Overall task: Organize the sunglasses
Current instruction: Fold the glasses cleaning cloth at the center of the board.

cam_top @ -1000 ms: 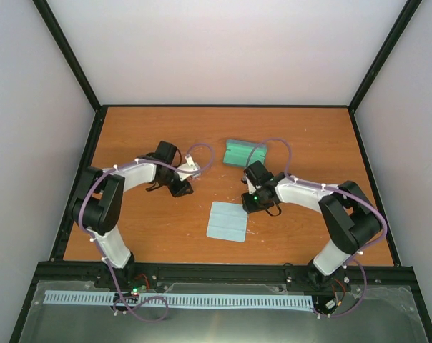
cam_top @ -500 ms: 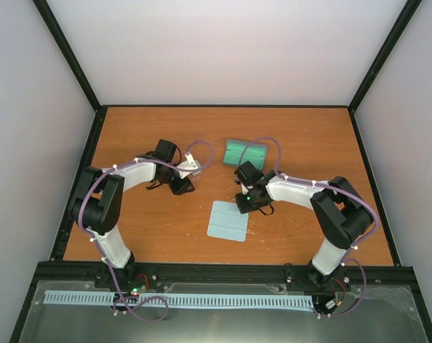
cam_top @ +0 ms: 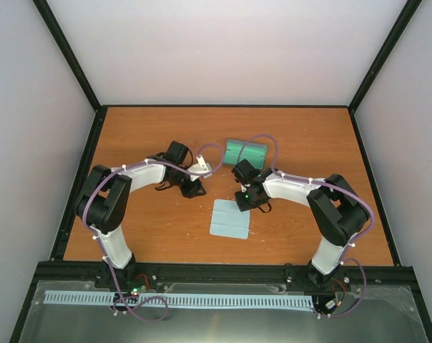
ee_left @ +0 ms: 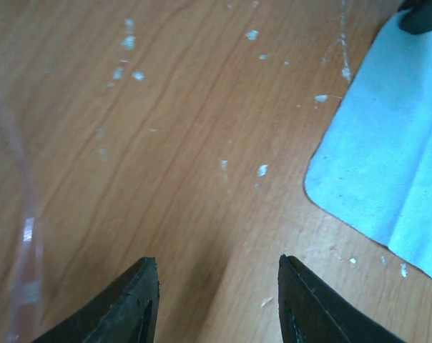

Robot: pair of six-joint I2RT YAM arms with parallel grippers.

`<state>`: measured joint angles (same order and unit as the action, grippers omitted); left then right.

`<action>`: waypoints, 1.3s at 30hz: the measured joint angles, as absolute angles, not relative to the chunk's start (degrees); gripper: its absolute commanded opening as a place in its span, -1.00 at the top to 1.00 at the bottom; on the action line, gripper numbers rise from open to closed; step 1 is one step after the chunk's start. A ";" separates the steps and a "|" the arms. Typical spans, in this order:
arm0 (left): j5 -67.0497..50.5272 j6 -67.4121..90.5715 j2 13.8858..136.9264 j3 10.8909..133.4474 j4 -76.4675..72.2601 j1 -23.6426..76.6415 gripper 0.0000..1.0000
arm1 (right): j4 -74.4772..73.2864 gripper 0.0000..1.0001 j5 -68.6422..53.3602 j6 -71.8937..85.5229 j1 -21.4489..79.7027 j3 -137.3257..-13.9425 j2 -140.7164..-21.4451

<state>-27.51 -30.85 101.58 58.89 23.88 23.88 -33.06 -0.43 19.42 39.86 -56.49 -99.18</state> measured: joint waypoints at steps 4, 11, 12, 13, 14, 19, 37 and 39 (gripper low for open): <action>-27.70 -30.35 103.07 58.89 23.42 25.28 0.10 | -32.95 0.94 -0.21 19.53 39.86 -56.80 -99.44; -27.79 -29.91 105.43 60.71 22.31 26.48 0.10 | -32.75 0.94 -0.40 19.57 39.86 -57.01 -99.63; -27.94 -29.87 105.75 61.04 22.17 26.74 0.10 | -32.77 0.94 -0.43 19.57 39.86 -57.04 -99.66; -28.18 -29.74 105.95 61.30 22.15 27.03 0.10 | -32.77 0.94 -0.45 19.57 39.86 -57.06 -99.68; -28.42 -29.63 106.15 61.49 22.04 27.40 0.10 | -32.75 0.95 -0.45 19.57 39.86 -57.08 -99.70; -28.77 -29.52 106.59 61.67 21.93 29.63 0.12 | -32.75 0.94 -0.45 19.59 39.86 -57.08 -99.70; -29.65 -29.91 106.78 60.45 22.02 32.32 0.28 | -32.75 0.94 -0.60 19.79 39.86 -57.08 -99.70; -29.67 -29.93 106.78 60.03 21.98 32.56 0.34 | -32.75 0.94 -0.60 19.84 39.86 -57.08 -99.70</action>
<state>-29.67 -29.93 106.78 60.03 21.98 32.56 -32.75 -0.60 19.84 39.86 -57.08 -99.70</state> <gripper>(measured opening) 0.365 0.031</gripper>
